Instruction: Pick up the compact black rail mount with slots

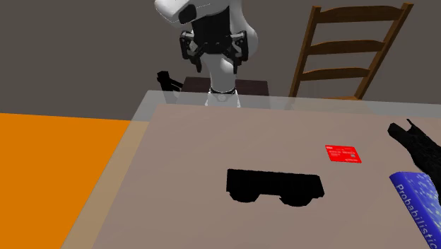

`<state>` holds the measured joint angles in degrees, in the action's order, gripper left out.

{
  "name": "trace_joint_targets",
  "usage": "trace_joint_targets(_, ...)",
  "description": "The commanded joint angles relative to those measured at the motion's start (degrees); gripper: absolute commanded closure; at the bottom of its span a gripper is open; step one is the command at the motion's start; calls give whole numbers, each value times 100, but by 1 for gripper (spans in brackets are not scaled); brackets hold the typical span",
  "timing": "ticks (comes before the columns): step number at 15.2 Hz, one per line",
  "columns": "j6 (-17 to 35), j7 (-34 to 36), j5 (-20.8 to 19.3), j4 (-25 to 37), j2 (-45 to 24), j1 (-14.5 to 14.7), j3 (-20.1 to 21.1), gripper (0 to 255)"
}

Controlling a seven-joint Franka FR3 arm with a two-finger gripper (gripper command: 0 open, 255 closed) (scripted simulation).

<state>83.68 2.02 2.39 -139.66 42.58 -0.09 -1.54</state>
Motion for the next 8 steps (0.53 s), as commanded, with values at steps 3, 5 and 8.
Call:
trace_joint_targets(3, 283, 778, 311, -166, 27, -76, 336, 0)
trace_joint_targets(5, 600, 1544, 607, -285, -11, -154, 683, 0)
trace_joint_targets(8, 1127, 2675, 996, -370, -192, -277, 1211, 0)
